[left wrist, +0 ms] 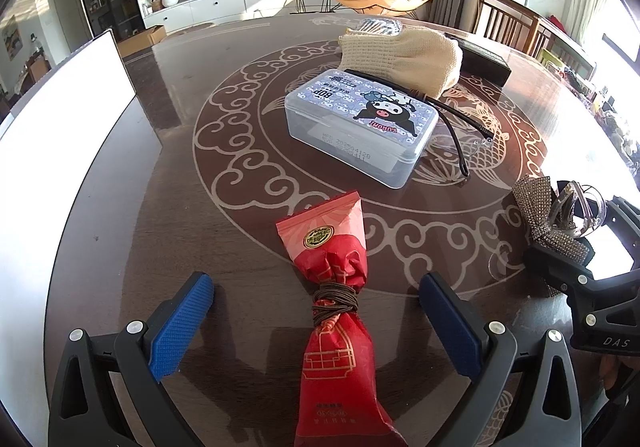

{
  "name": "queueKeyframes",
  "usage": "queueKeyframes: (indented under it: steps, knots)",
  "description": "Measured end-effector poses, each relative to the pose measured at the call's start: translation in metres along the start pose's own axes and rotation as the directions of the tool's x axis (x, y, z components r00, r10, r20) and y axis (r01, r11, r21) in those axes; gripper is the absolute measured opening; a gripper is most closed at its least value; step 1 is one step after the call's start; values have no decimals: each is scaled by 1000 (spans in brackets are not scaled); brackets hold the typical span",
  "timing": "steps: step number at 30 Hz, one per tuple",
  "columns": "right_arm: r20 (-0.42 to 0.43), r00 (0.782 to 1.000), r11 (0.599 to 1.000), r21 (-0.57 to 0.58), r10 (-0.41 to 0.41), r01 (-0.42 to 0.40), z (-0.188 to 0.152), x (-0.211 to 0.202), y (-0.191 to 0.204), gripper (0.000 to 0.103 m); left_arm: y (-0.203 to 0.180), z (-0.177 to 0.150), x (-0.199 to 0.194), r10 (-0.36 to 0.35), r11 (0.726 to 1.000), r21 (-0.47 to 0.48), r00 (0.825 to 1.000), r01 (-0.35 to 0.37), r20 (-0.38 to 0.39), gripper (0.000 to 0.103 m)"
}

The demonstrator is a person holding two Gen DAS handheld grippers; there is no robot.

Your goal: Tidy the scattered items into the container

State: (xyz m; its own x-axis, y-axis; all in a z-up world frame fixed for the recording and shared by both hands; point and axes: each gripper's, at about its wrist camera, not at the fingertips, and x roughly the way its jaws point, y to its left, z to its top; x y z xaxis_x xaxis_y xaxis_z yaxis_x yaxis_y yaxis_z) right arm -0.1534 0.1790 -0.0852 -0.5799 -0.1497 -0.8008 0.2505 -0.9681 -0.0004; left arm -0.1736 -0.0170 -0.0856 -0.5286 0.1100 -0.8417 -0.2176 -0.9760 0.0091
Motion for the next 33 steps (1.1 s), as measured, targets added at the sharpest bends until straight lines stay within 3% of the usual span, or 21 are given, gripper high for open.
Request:
queueKeyframes:
  steps: [6, 8, 9, 10, 11, 12, 20, 27, 33]
  knots:
    - [0, 1000, 1000, 26, -10, 10, -4, -4, -6, 87, 1, 1, -1, -28, 999, 44, 999, 30, -38, 103]
    - [5, 1000, 999, 43, -14, 14, -5, -6, -8, 87, 0, 0, -6, -29, 998, 47, 999, 30, -14, 84]
    - [14, 1000, 998, 59, -1, 0, -6, -8, -11, 85, 0, 1, -10, -28, 999, 44, 1000, 28, -6, 63]
    - [29, 999, 996, 81, 28, -30, -7, -12, -14, 77, 0, 1, -12, -28, 999, 38, 1000, 28, -6, 36]
    - [46, 998, 994, 96, 48, -52, -9, -15, -16, 65, 1, 2, -14, -37, 999, 33, 999, 37, -13, 23]
    - [53, 997, 993, 106, 48, -53, -12, -19, -17, 52, 1, 1, -16, -47, 999, 26, 999, 48, -22, 23]
    - [92, 983, 958, 227, 156, -174, -28, -55, -27, 51, -13, -29, -57, -139, 990, -36, 990, 140, 24, 23]
    - [65, 981, 968, 163, 182, -190, -36, -73, 1, 51, -14, -61, -79, -179, 978, -99, 982, 183, 56, 23]
    - [28, 972, 968, 94, 232, -234, -46, -71, 35, 51, 4, -83, -101, -158, 979, -120, 985, 165, 66, 23]
